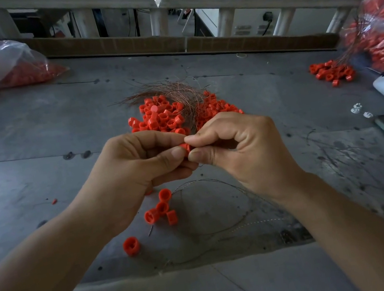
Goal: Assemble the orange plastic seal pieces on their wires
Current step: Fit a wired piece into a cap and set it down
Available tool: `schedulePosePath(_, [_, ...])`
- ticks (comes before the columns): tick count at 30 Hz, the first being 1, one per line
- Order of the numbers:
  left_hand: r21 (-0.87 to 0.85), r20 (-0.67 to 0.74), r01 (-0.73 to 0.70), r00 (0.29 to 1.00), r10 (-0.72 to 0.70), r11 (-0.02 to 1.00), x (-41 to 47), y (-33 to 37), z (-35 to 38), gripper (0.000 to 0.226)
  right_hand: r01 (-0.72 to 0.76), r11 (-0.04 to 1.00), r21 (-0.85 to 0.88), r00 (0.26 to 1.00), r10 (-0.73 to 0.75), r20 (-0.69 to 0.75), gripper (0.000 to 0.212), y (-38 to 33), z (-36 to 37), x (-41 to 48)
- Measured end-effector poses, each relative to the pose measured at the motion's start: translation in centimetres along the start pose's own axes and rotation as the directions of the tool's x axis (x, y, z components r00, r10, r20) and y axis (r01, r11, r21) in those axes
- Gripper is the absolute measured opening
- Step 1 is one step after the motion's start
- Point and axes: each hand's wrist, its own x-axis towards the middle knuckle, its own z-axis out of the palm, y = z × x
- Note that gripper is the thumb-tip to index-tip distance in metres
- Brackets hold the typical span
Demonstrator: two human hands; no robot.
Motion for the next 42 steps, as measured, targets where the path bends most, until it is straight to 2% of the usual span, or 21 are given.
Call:
schedulePosePath(7, [-0.032, 0.046, 0.036, 0.998, -0.035, 0.999, 0.0, 0.2, -0.1, 0.028, -0.039, 0.995, 0.087, 0.999, 0.036, 0.036, 0.024, 0.1, 0.0, 0.1])
schedulePosePath(9, [-0.047, 0.064, 0.047, 0.997, -0.044, 0.998, 0.0, 0.3, -0.2, 0.028, -0.083, 0.988, 0.127, 0.994, 0.072, 0.086, 0.031, 0.1, 0.0, 0.1])
schedulePosePath(11, [-0.056, 0.088, 0.060, 0.995, -0.055, 0.997, 0.0, 0.4, -0.4, 0.029, -0.090, 0.991, 0.095, 0.985, 0.074, 0.158, 0.036, 0.1, -0.2, 0.2])
schedulePosePath(16, [-0.081, 0.116, 0.082, 0.991, -0.072, 0.993, -0.2, 0.2, -0.4, 0.041, -0.049, 0.999, -0.012, 0.967, 0.050, 0.251, 0.013, -0.3, -0.4, 0.3])
schedulePosePath(19, [-0.047, 0.104, 0.012, 0.995, -0.007, 0.999, -0.4, 0.3, 0.2, 0.044, -0.054, 0.996, -0.076, 0.967, 0.072, 0.245, 0.013, -0.4, -0.2, 0.2])
schedulePosePath(23, [0.172, 0.088, -0.142, 0.988, 0.128, 0.975, -0.7, 0.2, 0.9, 0.051, -0.037, 0.989, -0.146, 0.963, 0.074, 0.260, 0.006, -0.6, 0.0, -0.1])
schedulePosePath(26, [0.139, 0.082, -0.140, 0.988, 0.130, 0.980, -0.7, 0.1, 1.1, 0.055, -0.029, 0.985, -0.171, 0.968, 0.071, 0.243, 0.004, -0.9, 0.4, -0.2])
schedulePosePath(34, [0.109, 0.070, -0.184, 0.982, 0.177, 0.977, -1.1, 0.0, 1.3, 0.047, -0.019, 0.985, -0.173, 0.984, 0.049, 0.171, 0.011, -1.3, 0.8, -0.3])
schedulePosePath(39, [0.122, 0.055, -0.186, 0.982, 0.181, 0.975, -0.9, 0.1, 1.2, 0.045, -0.037, 0.994, -0.099, 0.987, 0.052, 0.155, 0.008, -0.7, 0.8, -0.2])
schedulePosePath(42, [0.066, 0.036, -0.156, 0.987, 0.154, 0.986, -0.7, 0.0, 0.9, 0.050, -0.033, 0.999, -0.040, 0.992, 0.037, 0.121, 0.004, -0.3, 0.6, -0.2])
